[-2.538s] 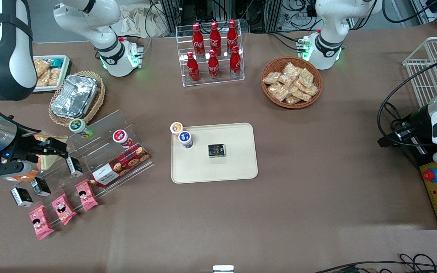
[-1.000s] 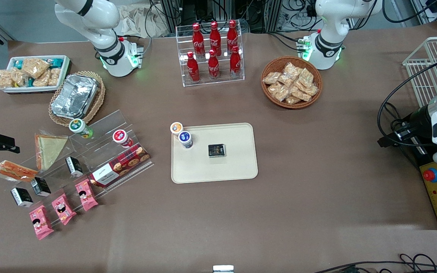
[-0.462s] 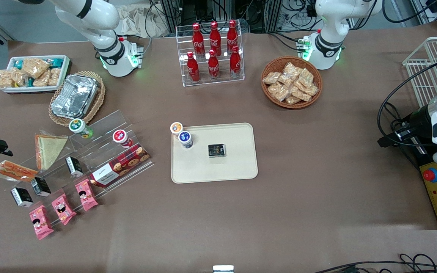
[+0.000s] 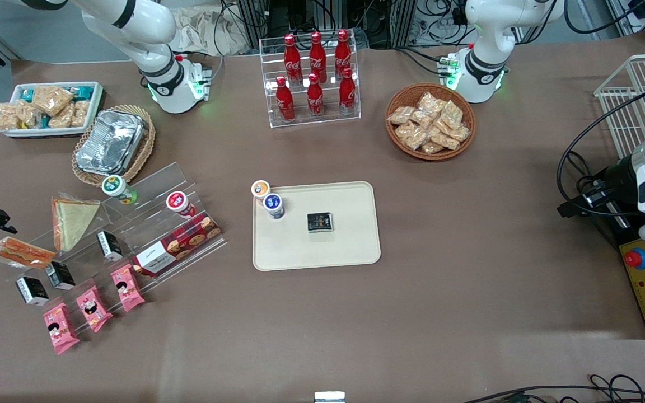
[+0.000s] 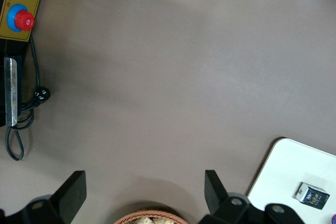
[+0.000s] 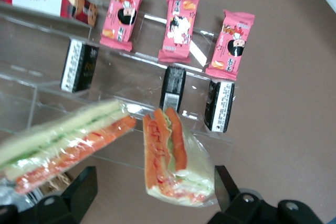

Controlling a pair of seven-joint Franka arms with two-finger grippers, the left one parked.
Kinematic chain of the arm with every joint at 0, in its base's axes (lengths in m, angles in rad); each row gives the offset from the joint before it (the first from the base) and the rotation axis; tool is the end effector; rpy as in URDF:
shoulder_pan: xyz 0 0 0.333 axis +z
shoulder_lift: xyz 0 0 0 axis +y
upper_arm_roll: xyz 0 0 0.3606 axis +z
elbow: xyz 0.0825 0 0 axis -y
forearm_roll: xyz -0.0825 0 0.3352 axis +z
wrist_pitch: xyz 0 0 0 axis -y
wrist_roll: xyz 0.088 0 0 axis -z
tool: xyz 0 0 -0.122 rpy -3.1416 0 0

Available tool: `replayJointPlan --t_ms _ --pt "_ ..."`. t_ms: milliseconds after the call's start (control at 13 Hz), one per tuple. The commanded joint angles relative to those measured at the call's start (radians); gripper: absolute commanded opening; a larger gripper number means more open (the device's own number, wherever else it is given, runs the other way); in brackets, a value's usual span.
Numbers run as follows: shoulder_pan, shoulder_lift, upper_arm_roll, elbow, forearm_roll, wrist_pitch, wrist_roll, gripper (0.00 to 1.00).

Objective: Place sandwich on tray
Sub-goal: 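Close the right gripper on the plastic-wrapped sandwich wedge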

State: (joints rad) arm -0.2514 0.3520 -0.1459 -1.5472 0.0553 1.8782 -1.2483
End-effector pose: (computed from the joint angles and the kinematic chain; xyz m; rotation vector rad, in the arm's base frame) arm 0.5885 -0.2269 0.4911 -2.8542 -1.2784 0.0155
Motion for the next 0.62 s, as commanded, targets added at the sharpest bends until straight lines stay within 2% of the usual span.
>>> replayJointPlan --t_ms 0,538 --pt "-0.037 0.041 0.006 0.016 0.006 0.013 -0.124 0.99" --pt "-0.037 0.088 0.006 0.015 0.008 0.064 -0.273 0.99"
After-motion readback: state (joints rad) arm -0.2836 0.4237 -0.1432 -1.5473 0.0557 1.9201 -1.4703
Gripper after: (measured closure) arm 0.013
